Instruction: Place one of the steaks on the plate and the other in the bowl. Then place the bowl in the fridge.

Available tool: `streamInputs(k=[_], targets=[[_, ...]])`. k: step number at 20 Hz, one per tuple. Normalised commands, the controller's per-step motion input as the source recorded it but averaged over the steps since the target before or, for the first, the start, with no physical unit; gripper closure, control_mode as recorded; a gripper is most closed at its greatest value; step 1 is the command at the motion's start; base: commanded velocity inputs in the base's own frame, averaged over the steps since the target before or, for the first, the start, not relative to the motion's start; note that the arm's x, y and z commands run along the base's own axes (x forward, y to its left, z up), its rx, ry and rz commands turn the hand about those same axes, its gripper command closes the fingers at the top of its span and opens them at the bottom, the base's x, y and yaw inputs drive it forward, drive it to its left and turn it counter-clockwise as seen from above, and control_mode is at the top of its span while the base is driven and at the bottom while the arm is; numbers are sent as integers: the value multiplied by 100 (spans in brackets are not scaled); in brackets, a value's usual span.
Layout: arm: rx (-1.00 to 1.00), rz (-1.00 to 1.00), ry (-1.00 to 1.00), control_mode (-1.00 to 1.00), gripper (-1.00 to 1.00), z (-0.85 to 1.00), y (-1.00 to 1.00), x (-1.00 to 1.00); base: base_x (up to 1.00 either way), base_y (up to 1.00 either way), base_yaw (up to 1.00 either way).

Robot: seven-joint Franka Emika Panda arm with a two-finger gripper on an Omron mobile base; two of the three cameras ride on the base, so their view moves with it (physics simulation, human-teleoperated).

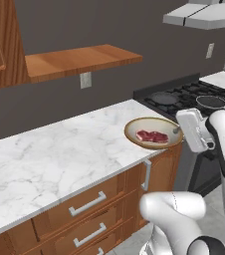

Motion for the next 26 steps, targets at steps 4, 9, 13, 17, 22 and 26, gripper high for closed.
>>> streamInputs(k=[4,9,13,17,22,26], targets=[[0,0,0,-100,100,0,0,0,0,0,0],[0,0,0,100,100,0,-2,0,-1,-41,-40],[0,0,0,100,100,0,0,0,0,-67,-73],[0,0,0,100,100,0,0,0,0,-53,-80],[0,0,0,100,100,0,0,0,11,-50,-83],[0,0,0,100,100,0,0,0,46,-36,-75]])
